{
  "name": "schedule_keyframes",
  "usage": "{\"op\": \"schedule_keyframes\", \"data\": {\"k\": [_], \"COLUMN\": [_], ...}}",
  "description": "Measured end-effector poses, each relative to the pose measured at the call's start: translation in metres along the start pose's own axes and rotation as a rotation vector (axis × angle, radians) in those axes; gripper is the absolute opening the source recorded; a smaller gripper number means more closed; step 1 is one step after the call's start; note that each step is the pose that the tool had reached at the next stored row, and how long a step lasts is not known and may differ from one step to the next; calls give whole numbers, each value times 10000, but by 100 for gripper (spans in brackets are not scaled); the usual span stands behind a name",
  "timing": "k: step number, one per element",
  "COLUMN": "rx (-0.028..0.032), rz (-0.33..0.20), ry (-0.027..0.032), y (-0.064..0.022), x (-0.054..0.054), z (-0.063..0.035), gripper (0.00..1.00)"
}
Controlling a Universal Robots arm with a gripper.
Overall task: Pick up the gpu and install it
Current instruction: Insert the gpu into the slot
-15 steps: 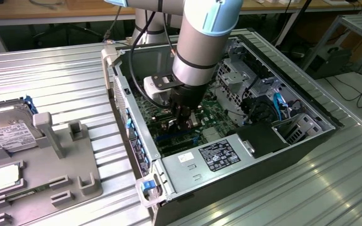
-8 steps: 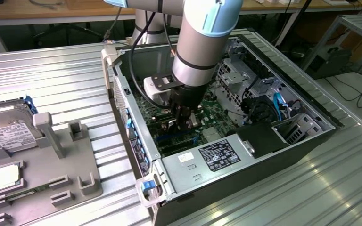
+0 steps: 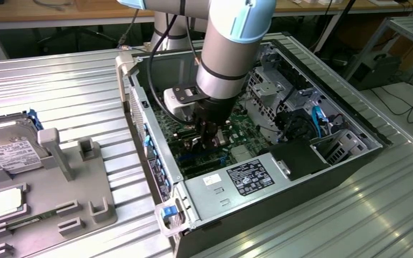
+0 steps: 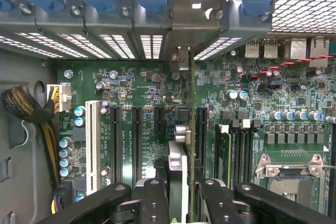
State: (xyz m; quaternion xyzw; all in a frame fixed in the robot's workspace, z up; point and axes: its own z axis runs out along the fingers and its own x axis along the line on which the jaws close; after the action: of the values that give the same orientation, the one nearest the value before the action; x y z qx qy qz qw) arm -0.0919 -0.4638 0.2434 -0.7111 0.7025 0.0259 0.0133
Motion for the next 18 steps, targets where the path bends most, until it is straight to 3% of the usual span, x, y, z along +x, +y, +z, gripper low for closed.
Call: {"op": "schedule_keyframes", "data": {"k": [18], "rx": [-1], "rz": [0], "ry": [0], "y": [-1], "x": [-14], "z": [54], "gripper": [28]}}
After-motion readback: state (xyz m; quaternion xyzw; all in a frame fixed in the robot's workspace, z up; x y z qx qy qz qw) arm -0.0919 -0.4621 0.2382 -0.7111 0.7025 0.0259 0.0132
